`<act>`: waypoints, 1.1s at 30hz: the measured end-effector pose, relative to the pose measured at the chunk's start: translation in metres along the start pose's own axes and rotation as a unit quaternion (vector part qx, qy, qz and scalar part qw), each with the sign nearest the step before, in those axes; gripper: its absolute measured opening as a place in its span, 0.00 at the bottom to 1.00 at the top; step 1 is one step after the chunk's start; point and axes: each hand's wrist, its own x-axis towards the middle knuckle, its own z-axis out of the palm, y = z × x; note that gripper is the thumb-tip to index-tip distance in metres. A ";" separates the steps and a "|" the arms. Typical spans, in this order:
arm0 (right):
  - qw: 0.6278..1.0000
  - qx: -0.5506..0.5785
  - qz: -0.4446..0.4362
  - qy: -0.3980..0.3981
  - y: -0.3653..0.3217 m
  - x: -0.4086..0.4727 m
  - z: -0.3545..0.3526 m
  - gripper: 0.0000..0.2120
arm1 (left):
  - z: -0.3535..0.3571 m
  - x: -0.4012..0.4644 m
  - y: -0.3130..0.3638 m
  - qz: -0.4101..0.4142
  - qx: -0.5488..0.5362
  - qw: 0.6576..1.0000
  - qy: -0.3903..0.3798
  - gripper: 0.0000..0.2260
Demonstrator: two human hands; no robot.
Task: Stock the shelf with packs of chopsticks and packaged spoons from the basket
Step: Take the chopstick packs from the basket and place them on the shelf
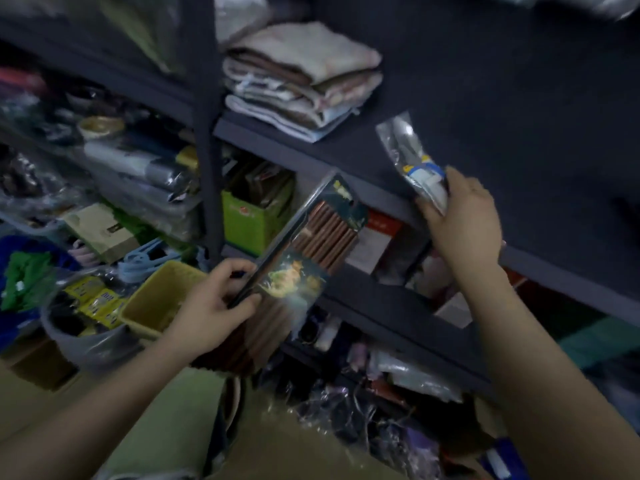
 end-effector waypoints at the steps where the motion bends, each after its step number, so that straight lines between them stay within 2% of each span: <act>1: 1.000 -0.019 0.007 -0.014 0.009 0.014 -0.005 0.27 | 0.008 0.002 0.012 0.011 -0.003 1.000 -0.015 0.12; 4: 0.998 -0.016 0.028 -0.060 0.032 0.055 -0.012 0.27 | 0.026 0.001 0.046 0.060 0.018 0.995 -0.077 0.14; 7: 0.989 0.005 0.031 -0.143 0.050 0.085 -0.006 0.25 | 0.037 -0.003 0.082 0.081 0.016 0.991 -0.101 0.14; 11: 0.975 -0.004 -0.012 -0.222 0.071 0.091 -0.003 0.10 | 0.049 0.003 0.110 0.076 -0.030 0.994 -0.076 0.11; 13: 0.983 0.036 -0.039 -0.176 0.078 0.078 -0.012 0.10 | 0.057 0.008 0.120 0.069 -0.078 0.993 -0.047 0.10; 15: 0.986 0.135 -0.053 -0.076 0.083 0.050 -0.027 0.13 | 0.072 0.017 0.133 0.062 -0.124 0.990 -0.014 0.09; 17: 0.969 0.246 -0.019 -0.015 0.086 0.013 -0.041 0.13 | 0.095 0.028 0.153 0.065 -0.171 0.983 0.014 0.09; 18: 0.950 0.313 0.008 -0.018 0.088 -0.006 -0.048 0.12 | 0.108 0.033 0.164 0.071 -0.191 0.979 0.024 0.10; 20: 0.885 0.455 0.063 -0.078 0.090 -0.044 -0.061 0.10 | 0.137 0.046 0.182 0.081 -0.236 0.968 0.030 0.10; 23: 0.805 0.560 0.149 -0.125 0.108 -0.083 -0.083 0.11 | 0.184 0.064 0.214 0.081 -0.297 0.951 0.026 0.09; 24: 0.784 0.582 0.177 -0.119 0.117 -0.090 -0.092 0.11 | 0.201 0.068 0.226 0.077 -0.314 0.946 0.020 0.08; 27: 0.786 0.577 0.219 -0.036 0.153 -0.092 -0.116 0.10 | 0.247 0.079 0.258 0.070 -0.334 0.939 -0.041 0.07; 30: 0.774 0.579 0.250 0.060 0.196 -0.084 -0.148 0.09 | 0.288 0.089 0.280 0.091 -0.236 0.957 -0.140 0.11; 33: 0.789 0.525 0.305 0.098 0.242 -0.077 -0.173 0.09 | 0.312 0.095 0.286 0.121 -0.107 0.970 -0.183 0.16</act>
